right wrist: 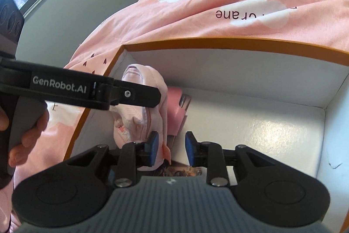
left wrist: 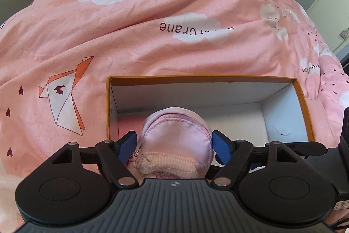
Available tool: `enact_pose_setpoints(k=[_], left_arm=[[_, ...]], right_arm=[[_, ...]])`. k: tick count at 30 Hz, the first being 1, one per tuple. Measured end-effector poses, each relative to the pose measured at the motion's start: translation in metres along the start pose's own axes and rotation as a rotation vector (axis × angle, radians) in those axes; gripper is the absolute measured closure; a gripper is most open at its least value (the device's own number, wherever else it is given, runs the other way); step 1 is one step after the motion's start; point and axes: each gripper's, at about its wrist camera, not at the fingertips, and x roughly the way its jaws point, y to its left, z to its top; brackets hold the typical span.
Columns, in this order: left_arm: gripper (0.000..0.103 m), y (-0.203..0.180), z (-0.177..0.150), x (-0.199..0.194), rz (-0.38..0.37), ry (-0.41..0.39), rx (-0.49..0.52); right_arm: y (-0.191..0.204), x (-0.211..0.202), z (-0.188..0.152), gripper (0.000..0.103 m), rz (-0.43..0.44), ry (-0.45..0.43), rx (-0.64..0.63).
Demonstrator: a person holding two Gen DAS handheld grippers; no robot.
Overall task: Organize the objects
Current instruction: 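Release the pink case with the right gripper while the left gripper drops the pink pouch into the box, then grasp the orange bear plush with the right gripper while the left gripper grasps the white striped plush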
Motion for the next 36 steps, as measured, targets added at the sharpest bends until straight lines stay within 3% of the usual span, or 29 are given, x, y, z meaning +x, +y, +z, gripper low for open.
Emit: enact_pose_setpoints(k=[7, 11, 18, 24, 28, 36], left_arm=[[0.011, 0.002, -0.002, -0.014, -0.031, -0.087, 0.030], [0.008, 0.009, 0.004, -0.022, -0.076, -0.110, -0.006], [0.008, 0.023, -0.006, -0.049, -0.180, -0.222, -0.073], [0.012, 0.029, -0.027, -0.066, -0.159, -0.269, -0.089], [0.013, 0.029, -0.042, -0.074, -0.126, -0.290, -0.075], [0.015, 0.022, -0.067, -0.092, -0.146, -0.320, -0.052]], right_arm=[[-0.009, 0.012, 0.003, 0.075, -0.022, -0.050, 0.061], [-0.008, 0.020, 0.008, 0.075, -0.030, -0.042, 0.087], [-0.006, 0.008, 0.008, 0.074, -0.060, -0.078, 0.101], [-0.005, 0.006, 0.008, 0.074, 0.046, -0.070, 0.171], [0.000, 0.020, 0.009, 0.082, 0.045, -0.063, 0.171], [0.007, 0.018, 0.009, 0.082, 0.014, -0.075, 0.150]])
